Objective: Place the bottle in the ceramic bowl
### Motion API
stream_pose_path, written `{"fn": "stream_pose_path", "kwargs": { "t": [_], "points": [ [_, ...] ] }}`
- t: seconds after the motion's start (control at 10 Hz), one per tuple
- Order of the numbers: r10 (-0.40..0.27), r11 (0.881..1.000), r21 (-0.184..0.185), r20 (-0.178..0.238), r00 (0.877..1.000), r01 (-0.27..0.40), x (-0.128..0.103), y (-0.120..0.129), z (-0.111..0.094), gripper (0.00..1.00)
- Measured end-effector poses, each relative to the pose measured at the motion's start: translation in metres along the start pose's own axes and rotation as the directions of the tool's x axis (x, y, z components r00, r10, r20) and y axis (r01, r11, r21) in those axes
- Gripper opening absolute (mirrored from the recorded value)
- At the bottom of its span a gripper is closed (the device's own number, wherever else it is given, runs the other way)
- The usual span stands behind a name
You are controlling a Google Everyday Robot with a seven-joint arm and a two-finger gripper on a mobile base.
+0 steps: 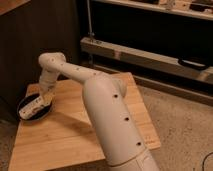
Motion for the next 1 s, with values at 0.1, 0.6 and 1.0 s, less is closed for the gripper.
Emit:
{"fn": "stream_pose_path", "kwargs": {
  "t": [0.1, 0.6, 1.0],
  "points": [
    [0.002, 1.0, -0.003, -0.002, 1.0, -0.002, 0.0031, -0.0044, 0.0027, 0.05],
    [0.006, 1.0, 0.019, -0.007, 1.0, -0.005, 0.0031, -0.0134, 0.0023, 0.42],
    [0.008, 1.0, 0.02, -0.008, 1.0, -0.008, 0.004, -0.0134, 0.0018, 0.42]
  ]
}}
